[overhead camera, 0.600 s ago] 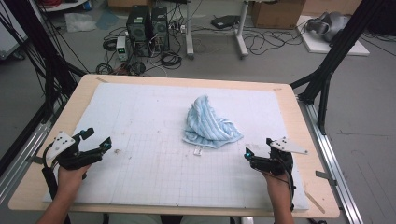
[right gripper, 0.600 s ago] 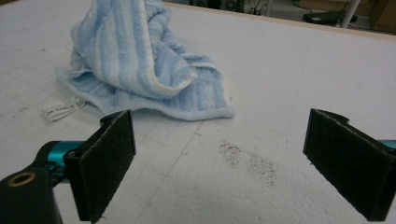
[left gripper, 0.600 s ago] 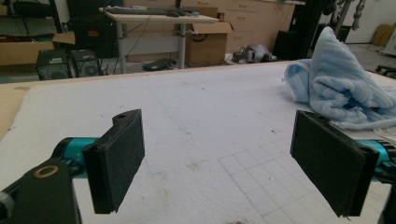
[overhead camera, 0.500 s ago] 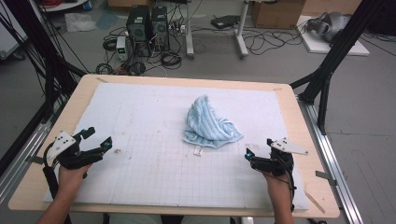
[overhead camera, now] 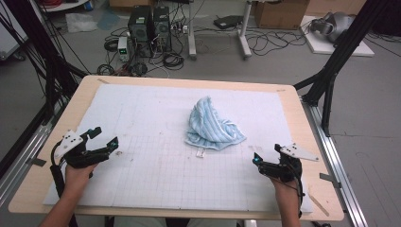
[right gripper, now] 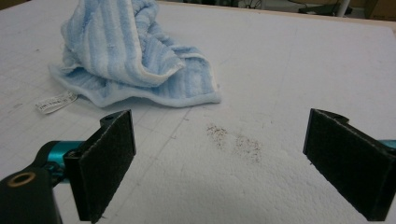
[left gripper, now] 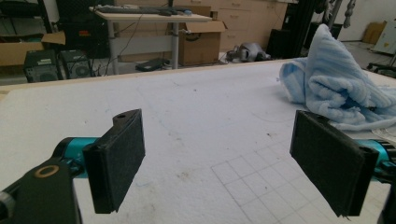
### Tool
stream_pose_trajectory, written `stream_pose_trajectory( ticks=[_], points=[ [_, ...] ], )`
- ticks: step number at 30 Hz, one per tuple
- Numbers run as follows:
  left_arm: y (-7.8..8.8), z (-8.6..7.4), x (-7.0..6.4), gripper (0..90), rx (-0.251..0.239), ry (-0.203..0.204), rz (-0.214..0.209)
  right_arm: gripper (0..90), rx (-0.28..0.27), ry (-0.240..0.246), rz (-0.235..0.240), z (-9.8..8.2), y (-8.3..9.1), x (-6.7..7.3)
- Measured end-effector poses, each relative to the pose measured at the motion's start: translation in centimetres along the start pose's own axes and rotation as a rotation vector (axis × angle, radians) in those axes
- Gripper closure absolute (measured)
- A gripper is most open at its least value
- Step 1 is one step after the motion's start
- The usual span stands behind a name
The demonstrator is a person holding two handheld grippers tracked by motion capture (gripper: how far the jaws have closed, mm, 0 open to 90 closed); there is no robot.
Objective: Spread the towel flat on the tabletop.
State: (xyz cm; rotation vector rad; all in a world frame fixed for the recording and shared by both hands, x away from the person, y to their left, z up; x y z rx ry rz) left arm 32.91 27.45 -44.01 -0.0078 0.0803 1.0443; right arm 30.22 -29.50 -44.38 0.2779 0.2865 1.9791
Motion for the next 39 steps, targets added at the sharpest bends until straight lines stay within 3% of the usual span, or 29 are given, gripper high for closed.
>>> stream_pose_trajectory(
  ticks=[4,5,8,11,15,23,26,35,39],
  points=[
    [-0.2,0.0,0.3,19.0,0.000,-0.006,-0.004,8.3,0.002,-0.008,0.006,0.0,0.1,0.2],
    [-0.2,-0.1,0.5,19.0,0.004,-0.007,-0.003,8.3,0.002,-0.040,0.022,0.0,0.1,0.4],
    [0.0,-0.1,0.6,19.0,-0.001,0.002,-0.002,8.3,0.002,-0.037,0.026,0.1,0.1,0.7],
    [-0.1,-0.1,0.7,19.0,0.001,0.002,-0.003,8.2,0.007,0.006,0.049,0.4,-0.3,1.5],
    [-0.1,-0.2,0.4,19.0,0.006,-0.001,-0.011,8.2,0.018,0.016,0.070,0.6,-0.7,2.1],
    [0.0,-0.3,0.5,19.0,0.010,-0.001,-0.011,8.2,0.025,0.082,0.139,2.0,-2.1,4.7],
    [0.0,-0.4,0.6,18.9,0.010,0.004,-0.009,8.2,0.019,0.109,0.194,3.1,-2.8,6.5],
    [0.1,-0.3,0.6,19.0,0.003,0.009,-0.008,8.4,0.014,0.135,0.278,5.5,-4.9,8.9],
    [-0.1,-0.4,0.5,18.9,0.009,0.007,-0.014,8.4,0.029,0.176,0.306,6.7,-6.3,9.9]
  ],
)
Point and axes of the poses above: each handheld gripper's, and its own axes: y roughly backward along the jaws, z roughly out of its top, x roughly to its left, the point moved 4 cm from there along -y, roughly forward along the jaws, and after that the axes turned 7 degrees about -x, right-handed, at the moved point
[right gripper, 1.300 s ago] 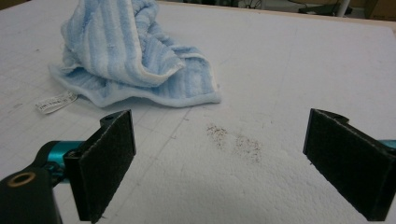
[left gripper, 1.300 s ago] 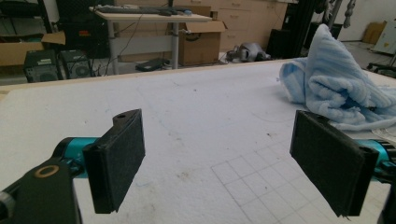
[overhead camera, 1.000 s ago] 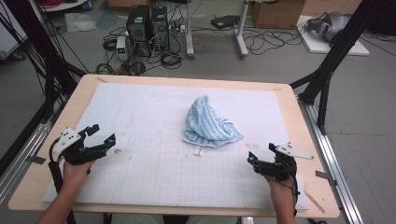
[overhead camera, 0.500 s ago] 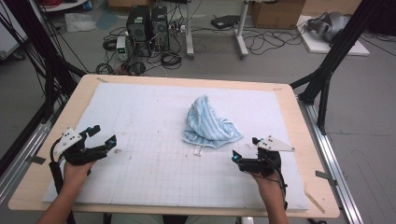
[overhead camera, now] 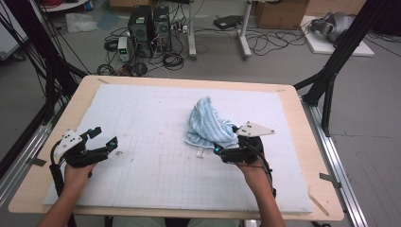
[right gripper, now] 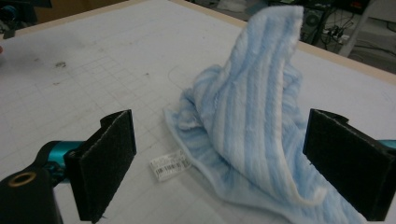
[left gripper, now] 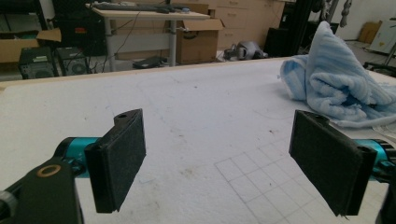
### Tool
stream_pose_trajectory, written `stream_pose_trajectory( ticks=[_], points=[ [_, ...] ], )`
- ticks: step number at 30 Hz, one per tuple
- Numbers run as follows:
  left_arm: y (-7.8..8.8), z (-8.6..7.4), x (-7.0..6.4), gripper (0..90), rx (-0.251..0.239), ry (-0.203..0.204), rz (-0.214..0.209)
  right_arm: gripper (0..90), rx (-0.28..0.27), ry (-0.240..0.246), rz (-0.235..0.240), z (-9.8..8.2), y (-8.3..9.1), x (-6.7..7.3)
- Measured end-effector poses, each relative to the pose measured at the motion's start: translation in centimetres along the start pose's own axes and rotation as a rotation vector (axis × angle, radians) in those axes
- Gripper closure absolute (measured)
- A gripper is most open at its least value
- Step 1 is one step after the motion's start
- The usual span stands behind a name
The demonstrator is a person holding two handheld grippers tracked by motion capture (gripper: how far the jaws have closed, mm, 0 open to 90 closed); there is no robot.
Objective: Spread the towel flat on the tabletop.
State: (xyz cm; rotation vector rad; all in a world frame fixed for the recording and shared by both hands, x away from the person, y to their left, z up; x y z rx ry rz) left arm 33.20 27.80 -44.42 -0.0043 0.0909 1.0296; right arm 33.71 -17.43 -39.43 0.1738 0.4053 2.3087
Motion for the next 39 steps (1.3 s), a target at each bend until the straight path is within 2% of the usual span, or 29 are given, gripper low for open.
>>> stream_pose_trajectory(
  ticks=[3,5,6,7,8,9,10,11,12,13,15,17,20,21,22,24,25,27,29,30,31,33,35,39],
  points=[
    [-0.1,0.0,-0.1,19.0,0.000,0.002,-0.002,8.8,0.025,0.041,0.010,1.2,-1.7,0.1],
    [-0.1,0.0,-0.1,19.0,0.000,0.003,-0.003,12.9,0.046,0.073,0.015,1.8,-2.9,0.1],
    [-0.1,0.0,-0.1,19.0,0.003,0.001,-0.005,14.1,0.063,0.095,0.016,2.1,-3.8,0.1],
    [-0.1,0.0,-0.1,19.0,0.005,0.001,-0.005,15.1,0.102,0.107,0.002,2.2,-5.1,-0.2],
    [-0.2,0.0,-0.1,19.0,0.004,0.002,-0.005,15.1,0.102,0.107,0.002,2.2,-5.1,-0.2],
    [-0.2,-0.1,-0.1,19.0,0.004,0.003,-0.005,16.2,0.119,0.110,0.000,2.1,-5.6,-0.4],
    [-0.2,-0.1,-0.1,19.0,0.003,0.006,-0.004,16.7,0.155,0.114,-0.007,2.0,-6.8,-0.7],
    [-0.2,-0.1,0.0,19.0,0.005,0.006,-0.004,16.7,0.155,0.114,-0.007,2.0,-6.8,-0.7],
    [-0.2,-0.1,0.0,19.0,0.004,0.008,-0.003,16.8,0.192,0.135,-0.031,1.9,-8.0,-1.0],
    [-0.2,-0.1,0.0,19.0,0.003,0.011,-0.001,16.8,0.192,0.135,-0.031,1.9,-8.0,-1.0],
    [-0.2,-0.1,0.0,19.0,0.004,0.010,-0.003,16.7,0.227,0.153,-0.056,1.7,-9.0,-1.2],
    [-0.2,-0.1,-0.1,19.0,0.003,0.013,-0.004,16.3,0.273,0.171,-0.078,1.3,-10.3,-1.6],
    [-0.3,-0.1,-0.1,19.2,0.006,0.009,-0.007,14.5,0.366,0.224,-0.149,0.2,-12.5,-2.4],
    [-0.3,-0.1,-0.1,19.2,0.007,0.009,-0.008,14.5,0.366,0.224,-0.149,0.2,-12.5,-2.4],
    [-0.3,-0.1,-0.2,19.3,0.006,0.012,-0.010,14.0,0.416,0.219,-0.177,-0.5,-13.3,-3.0],
    [-0.3,-0.1,-0.2,19.4,0.011,0.010,-0.010,17.7,0.462,0.206,-0.211,-1.3,-13.9,-3.7],
    [-0.3,-0.1,-0.2,19.5,0.011,0.010,-0.010,22.5,0.456,0.134,-0.187,-1.6,-14.2,-4.0],
    [-0.3,-0.1,-0.2,19.6,0.011,0.009,-0.008,32.6,0.450,0.065,-0.163,-1.6,-14.2,-4.2],
    [-0.3,-0.2,0.0,19.6,0.009,0.014,-0.004,41.6,0.452,0.048,-0.143,-1.5,-13.9,-4.0],
    [-0.3,-0.2,0.0,19.6,0.009,0.014,-0.004,41.6,0.452,0.048,-0.143,-1.5,-13.9,-4.0],
    [-0.3,-0.2,0.0,19.7,0.011,0.014,-0.004,49.0,0.454,0.035,-0.124,-1.4,-13.6,-3.8],
    [-0.4,-0.2,0.0,19.7,0.010,0.014,-0.003,52.1,0.459,0.036,-0.119,-1.3,-13.4,-3.6],
    [-0.4,-0.1,0.0,19.9,0.010,0.015,-0.003,57.8,0.468,0.004,-0.107,-1.1,-13.1,-2.9],
    [-0.4,-0.1,0.1,19.9,0.010,0.018,-0.001,61.5,0.450,-0.069,-0.016,-0.7,-12.8,-1.3]
  ],
)
Point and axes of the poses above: each handheld gripper's, and its own axes: y roughly backward along the jaws, z roughly out of its top, x roughly to its left, the point moved 4 cm from there along -y, roughly forward along the jaws, and after that the axes turned 7 degrees about -x, right-handed, at the moved point
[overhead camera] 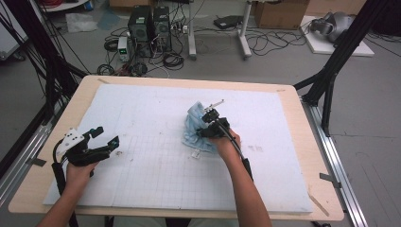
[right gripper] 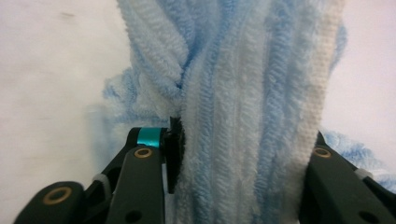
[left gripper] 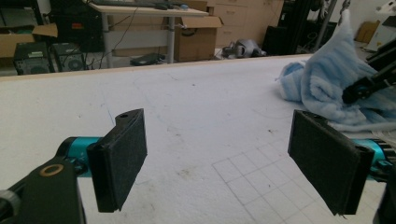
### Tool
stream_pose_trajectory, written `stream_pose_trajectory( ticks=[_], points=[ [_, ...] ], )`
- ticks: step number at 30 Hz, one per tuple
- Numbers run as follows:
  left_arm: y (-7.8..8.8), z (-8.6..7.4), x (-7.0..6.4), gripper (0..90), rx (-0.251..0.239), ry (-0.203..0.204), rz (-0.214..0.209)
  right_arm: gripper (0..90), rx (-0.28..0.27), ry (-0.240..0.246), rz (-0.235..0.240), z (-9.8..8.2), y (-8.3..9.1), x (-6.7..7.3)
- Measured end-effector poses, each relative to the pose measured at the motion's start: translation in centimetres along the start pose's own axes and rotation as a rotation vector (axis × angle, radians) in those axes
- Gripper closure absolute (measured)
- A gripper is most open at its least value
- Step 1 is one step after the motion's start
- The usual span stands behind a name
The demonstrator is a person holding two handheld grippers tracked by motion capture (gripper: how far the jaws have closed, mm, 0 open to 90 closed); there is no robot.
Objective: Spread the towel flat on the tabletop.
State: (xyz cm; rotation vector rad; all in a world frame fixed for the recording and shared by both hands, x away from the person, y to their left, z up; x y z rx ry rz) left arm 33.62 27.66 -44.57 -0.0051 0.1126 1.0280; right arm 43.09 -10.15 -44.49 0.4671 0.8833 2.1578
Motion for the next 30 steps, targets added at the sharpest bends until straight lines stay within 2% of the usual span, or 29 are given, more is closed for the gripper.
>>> stream_pose_trajectory(
  ticks=[3,4,5,6,7,9,11,12,13,15,16,17,18,19,20,21,22,23,26,27,29,30],
  points=[
    [0.0,0.0,0.2,20.0,-0.003,0.000,0.005,62.1,-0.005,-0.036,0.070,0.0,0.0,1.5],
    [0.1,0.0,0.2,20.0,-0.005,0.001,0.007,62.1,-0.005,-0.036,0.070,0.0,0.0,1.5],
    [0.1,0.1,0.3,20.0,-0.007,0.002,0.010,62.1,-0.016,-0.070,0.135,0.1,0.0,2.7],
    [0.2,0.1,0.4,20.0,-0.009,0.004,0.015,62.1,-0.028,-0.078,0.174,0.2,0.0,3.3],
    [0.2,0.2,0.5,20.0,-0.012,0.004,0.018,62.1,-0.028,-0.078,0.174,0.2,0.0,3.3],
    [0.3,0.2,0.7,20.0,-0.015,0.007,0.023,62.0,-0.052,-0.114,0.272,0.5,-0.2,5.1],
    [0.4,0.2,0.8,20.0,-0.017,0.010,0.028,61.3,-0.077,-0.140,0.347,0.8,-0.3,6.6],
    [0.4,0.2,0.8,20.0,-0.016,0.010,0.029,59.2,-0.103,-0.171,0.405,1.1,-0.4,7.7],
    [0.4,0.2,0.8,20.0,-0.017,0.011,0.030,57.6,-0.113,-0.189,0.415,1.3,-0.4,7.9],
    [0.5,0.2,0.9,20.0,-0.016,0.011,0.031,50.4,-0.114,-0.189,0.390,1.3,-0.6,7.9],
    [0.6,0.2,0.9,20.0,-0.016,0.013,0.032,50.4,-0.114,-0.189,0.390,1.3,-0.6,7.9],
    [0.6,0.2,1.0,20.0,-0.016,0.010,0.033,45.1,-0.110,-0.181,0.358,1.3,-0.8,7.6],
    [0.7,0.2,1.0,20.0,-0.016,0.012,0.034,40.4,-0.106,-0.161,0.304,1.2,-0.8,7.1],
    [0.7,0.2,1.0,20.0,-0.019,0.015,0.035,32.3,-0.111,-0.108,0.225,1.2,-0.5,6.2],
    [0.8,0.2,1.1,20.0,-0.016,0.013,0.037,29.2,-0.122,-0.080,0.185,1.2,-0.2,5.7],
    [0.8,0.2,1.1,20.0,-0.017,0.014,0.039,29.2,-0.122,-0.080,0.185,1.2,-0.2,5.7],
    [0.8,0.2,1.2,20.0,-0.017,0.014,0.040,25.5,-0.169,-0.079,0.152,1.4,0.7,4.7],
    [0.8,0.2,1.2,20.0,-0.018,0.016,0.041,25.5,-0.169,-0.079,0.152,1.4,0.7,4.7],
    [0.8,0.2,1.1,20.0,-0.016,0.014,0.040,24.0,-0.226,-0.057,0.089,1.9,2.1,3.5],
    [0.7,0.2,1.1,20.0,-0.018,0.016,0.039,25.8,-0.244,-0.050,0.083,2.2,2.7,2.9],
    [0.6,0.1,0.9,20.0,-0.015,0.016,0.035,27.6,-0.245,-0.046,0.088,2.3,2.7,2.9],
    [0.5,0.1,0.8,20.0,-0.014,0.012,0.030,32.6,-0.241,-0.028,0.097,2.4,2.6,2.9]
  ],
)
Point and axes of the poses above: each handheld gripper's, and its own axes: y roughly backward along the jaws, z roughly out of its top, x roughly to its left, the point moved 4 cm from there along -y, roughly forward along the jaws, and after that the axes turned 7 degrees about -x, right-handed, at the moved point
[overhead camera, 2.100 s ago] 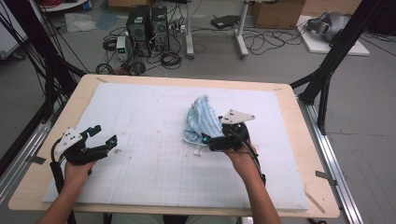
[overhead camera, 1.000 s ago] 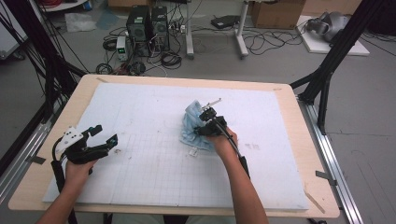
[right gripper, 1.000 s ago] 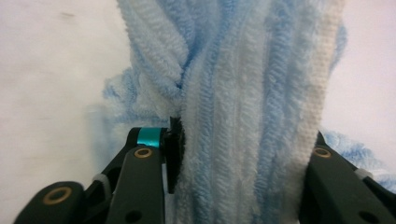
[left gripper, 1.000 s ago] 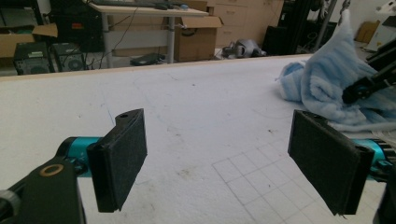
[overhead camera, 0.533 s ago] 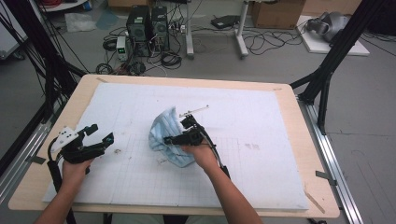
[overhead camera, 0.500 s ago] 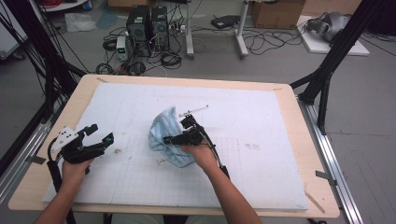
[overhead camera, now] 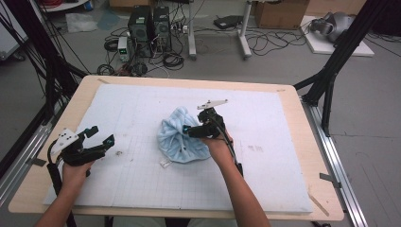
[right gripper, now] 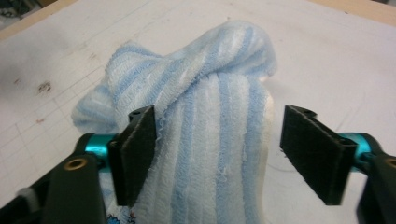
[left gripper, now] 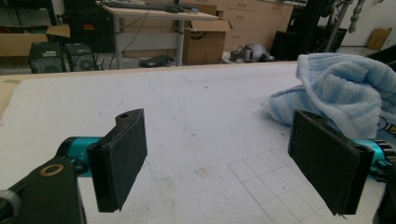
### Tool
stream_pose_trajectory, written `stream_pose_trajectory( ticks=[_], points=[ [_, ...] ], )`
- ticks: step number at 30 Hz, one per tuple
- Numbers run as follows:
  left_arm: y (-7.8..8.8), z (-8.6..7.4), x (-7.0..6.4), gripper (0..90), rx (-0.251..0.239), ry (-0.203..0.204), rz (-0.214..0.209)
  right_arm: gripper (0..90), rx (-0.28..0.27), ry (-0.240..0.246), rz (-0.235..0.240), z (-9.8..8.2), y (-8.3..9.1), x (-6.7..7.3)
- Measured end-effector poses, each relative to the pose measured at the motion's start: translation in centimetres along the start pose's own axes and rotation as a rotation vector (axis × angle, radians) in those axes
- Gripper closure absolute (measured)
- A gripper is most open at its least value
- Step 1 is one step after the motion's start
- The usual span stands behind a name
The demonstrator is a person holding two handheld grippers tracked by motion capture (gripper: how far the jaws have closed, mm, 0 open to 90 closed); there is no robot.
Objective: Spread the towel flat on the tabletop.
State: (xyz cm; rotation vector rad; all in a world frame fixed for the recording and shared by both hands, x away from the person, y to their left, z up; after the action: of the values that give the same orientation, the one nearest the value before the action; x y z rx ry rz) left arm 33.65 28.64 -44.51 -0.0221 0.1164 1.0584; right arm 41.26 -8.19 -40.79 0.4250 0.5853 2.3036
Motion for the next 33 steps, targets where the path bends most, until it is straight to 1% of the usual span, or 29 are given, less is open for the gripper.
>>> stream_pose_trajectory(
  ticks=[1,2,3,4,5,6,7,8,9,10,11,12,13,15,16,17,18,19,20,22,24,25,27,28,29,30,31,32,33],
  points=[
    [0.0,0.0,-0.1,20.0,0.004,-0.001,-0.003,47.3,0.021,0.033,0.027,0.0,-0.3,0.2],
    [-0.1,0.0,-0.2,20.0,0.004,0.000,-0.004,61.0,0.042,0.075,0.052,-0.1,-0.6,0.4],
    [-0.1,-0.1,-0.2,20.0,0.006,-0.005,-0.007,74.8,0.062,0.098,0.063,-0.1,-0.8,0.6],
    [-0.2,-0.1,-0.2,20.1,0.005,-0.007,-0.007,77.5,0.066,0.128,0.061,0.0,-1.0,0.8],
    [-0.2,-0.1,-0.3,20.1,0.006,-0.006,-0.008,78.2,0.054,0.149,0.044,0.3,-1.1,0.7],
    [-0.2,-0.1,-0.3,20.1,0.008,-0.007,-0.010,79.4,-0.004,0.156,-0.017,1.2,-0.9,0.1],
    [-0.2,-0.1,-0.3,20.1,0.010,-0.008,-0.010,79.4,-0.004,0.156,-0.017,1.2,-0.9,0.1],
    [-0.2,-0.1,-0.3,20.1,0.011,-0.007,-0.011,79.4,-0.019,0.161,-0.047,1.6,-0.8,-0.2],
    [-0.2,-0.1,-0.2,20.1,0.010,-0.005,-0.010,79.4,-0.053,0.178,-0.145,2.6,-0.5,-1.2],
    [-0.2,-0.1,-0.2,20.1,0.008,-0.003,-0.009,79.4,-0.053,0.178,-0.145,2.6,-0.5,-1.2],
    [-0.2,-0.1,-0.2,20.1,0.008,-0.003,-0.008,79.3,-0.085,0.190,-0.194,3.0,-0.3,-1.9],
    [-0.2,-0.1,-0.2,20.1,0.008,-0.002,-0.008,79.1,-0.095,0.175,-0.237,3.4,-0.2,-2.6],
    [-0.2,-0.2,-0.2,20.1,0.006,0.000,-0.007,79.2,-0.089,0.160,-0.282,3.7,-0.2,-3.5],
    [-0.2,-0.2,-0.2,20.1,0.010,-0.002,-0.009,79.3,-0.089,0.134,-0.347,4.0,-0.4,-5.0],
    [-0.2,-0.2,-0.3,20.1,0.011,-0.003,-0.009,79.3,-0.084,0.107,-0.378,4.1,-0.5,-5.8],
    [-0.2,-0.2,-0.3,20.2,0.010,-0.004,-0.010,79.3,-0.081,0.091,-0.407,4.2,-0.5,-6.3],
    [-0.2,-0.2,-0.4,20.2,0.010,-0.003,-0.012,79.2,-0.084,0.080,-0.446,4.3,-0.5,-7.0],
    [-0.2,-0.2,-0.4,20.2,0.014,-0.007,-0.014,78.5,-0.090,0.066,-0.499,4.5,-0.4,-7.8],
    [-0.2,-0.2,-0.4,20.2,0.014,-0.007,-0.013,77.1,-0.076,0.055,-0.537,4.5,-0.4,-8.4],
    [-0.3,-0.2,-0.4,20.2,0.016,-0.008,-0.014,70.5,-0.033,0.027,-0.569,4.2,-0.5,-9.5],
    [-0.2,-0.3,-0.3,20.2,0.016,-0.008,-0.014,59.1,-0.040,-0.008,-0.546,3.9,-0.6,-9.7],
    [-0.3,-0.3,-0.3,20.2,0.015,-0.005,-0.013,54.4,-0.063,-0.031,-0.522,3.7,-0.5,-9.4],
    [-0.2,-0.3,-0.3,20.2,0.016,-0.003,-0.012,47.4,-0.095,-0.032,-0.489,3.5,-0.4,-8.8],
    [-0.3,-0.3,-0.3,20.2,0.015,-0.004,-0.014,45.9,-0.105,-0.035,-0.467,3.4,-0.3,-8.3],
    [-0.2,-0.3,-0.3,20.2,0.017,-0.008,-0.014,45.8,-0.110,-0.033,-0.445,3.3,-0.2,-8.0],
    [-0.2,-0.2,-0.3,20.2,0.016,-0.010,-0.016,45.7,-0.110,-0.017,-0.417,3.0,0.0,-7.4],
    [-0.2,-0.2,-0.4,20.3,0.014,-0.009,-0.015,45.6,-0.103,0.013,-0.407,2.7,0.1,-6.9],
    [-0.2,-0.2,-0.4,20.2,0.014,-0.011,-0.015,45.6,-0.097,0.030,-0.402,2.4,0.3,-6.6],
    [-0.2,-0.2,-0.4,20.2,0.015,-0.012,-0.015,45.5,-0.099,0.037,-0.374,1.7,0.6,-6.0]
  ],
)
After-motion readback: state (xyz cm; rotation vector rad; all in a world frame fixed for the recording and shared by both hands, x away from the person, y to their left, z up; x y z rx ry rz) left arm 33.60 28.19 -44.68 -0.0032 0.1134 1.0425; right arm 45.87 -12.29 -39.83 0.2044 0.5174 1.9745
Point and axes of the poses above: each handheld gripper's, and its own axes: y roughly backward along the jaws, z roughly out of its top, x roughly to its left, the point moved 4 cm from there along -y, roughly forward along the jaws, and after that the axes turned 7 degrees about -x, right-handed, at the moved point
